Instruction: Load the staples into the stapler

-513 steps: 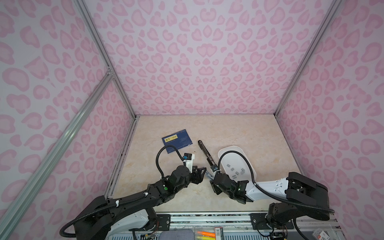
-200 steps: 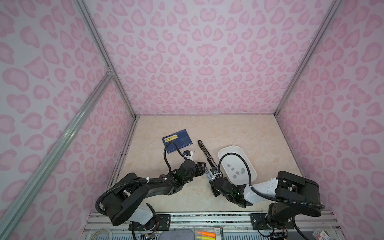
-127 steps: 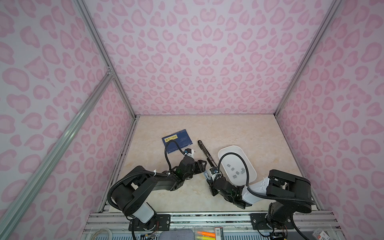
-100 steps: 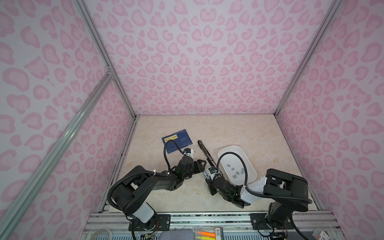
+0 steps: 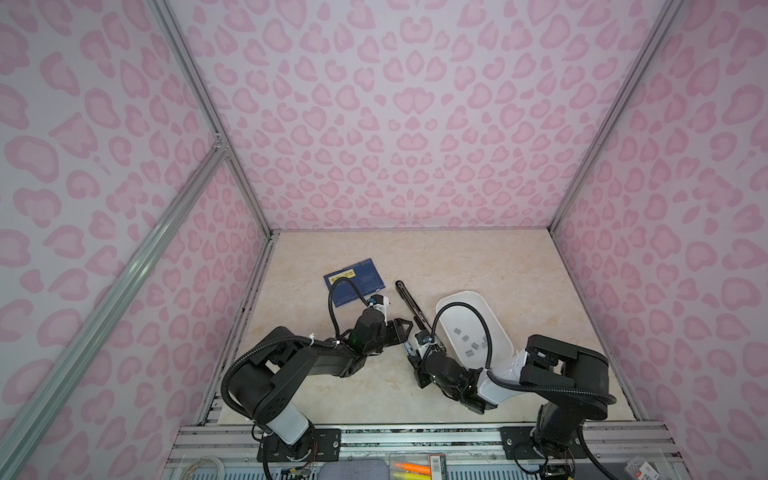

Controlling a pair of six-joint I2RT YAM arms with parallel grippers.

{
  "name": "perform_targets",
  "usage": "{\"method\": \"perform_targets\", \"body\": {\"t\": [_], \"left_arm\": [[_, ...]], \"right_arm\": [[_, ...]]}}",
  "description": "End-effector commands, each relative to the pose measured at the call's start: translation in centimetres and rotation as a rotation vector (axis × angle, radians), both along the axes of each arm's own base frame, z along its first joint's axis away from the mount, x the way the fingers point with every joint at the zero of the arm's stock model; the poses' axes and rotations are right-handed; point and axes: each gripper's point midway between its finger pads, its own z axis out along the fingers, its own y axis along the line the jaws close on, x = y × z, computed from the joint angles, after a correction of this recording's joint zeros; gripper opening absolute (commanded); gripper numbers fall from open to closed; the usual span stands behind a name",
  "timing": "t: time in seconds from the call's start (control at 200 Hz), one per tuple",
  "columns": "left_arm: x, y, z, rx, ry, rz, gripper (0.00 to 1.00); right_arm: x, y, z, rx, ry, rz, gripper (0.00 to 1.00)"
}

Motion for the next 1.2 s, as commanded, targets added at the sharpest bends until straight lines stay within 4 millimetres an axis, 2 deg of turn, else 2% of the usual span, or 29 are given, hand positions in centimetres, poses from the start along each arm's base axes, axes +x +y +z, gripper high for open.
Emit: {"method": "perform_targets", "body": {"t": [0.0,0.14,0.275,0.38,0.505,0.725,0.935,1.06,1.18,1.195], "left_arm": [[-0.4,-1.1,1.9,-0.025,-0.072,-0.075,0.52],[-1.5,-2.0,2.1,-0.028,-0.098,-0.134,0.48],[-2.0,-1.5,1.9,0.007,-0.121,-0.119,0.47],[-2.4,-1.6,1.5,0.004,-0.121,-0.138,0.39],[-2.6,-1.6,1.5,0.024,-0.148,-0.135,0.37],[-2.6,-1.0,1.7,0.08,-0.19,-0.12,0.37],[-2.7,0.2,2.8,0.121,-0.247,-0.092,0.37],[-2.7,0.6,2.7,0.157,-0.266,-0.082,0.37],[-2.7,1.1,2.3,0.204,-0.282,-0.068,0.37],[-2.7,1.2,2.3,0.207,-0.286,-0.067,0.34]], "right_arm": [[-0.5,-0.3,-1.2,-0.035,0.029,0.014,0.21],[-0.3,-0.2,-1.0,-0.029,0.023,0.013,0.21],[-0.2,-0.1,-1.0,-0.024,0.017,0.011,0.21],[-0.2,-0.1,-1.0,-0.02,0.014,0.013,0.21],[-0.2,-0.1,-0.8,-0.019,0.012,0.012,0.22],[-0.4,-0.7,0.4,-0.011,-0.007,0.006,0.41],[-0.8,-1.9,2.2,-0.013,-0.036,-0.003,0.56],[-1.0,-1.9,3.6,-0.006,-0.057,0.009,0.57],[-1.0,-1.9,5.2,0.017,-0.079,0.009,0.5],[-1.0,-1.9,5.4,0.019,-0.082,0.007,0.49]]}}
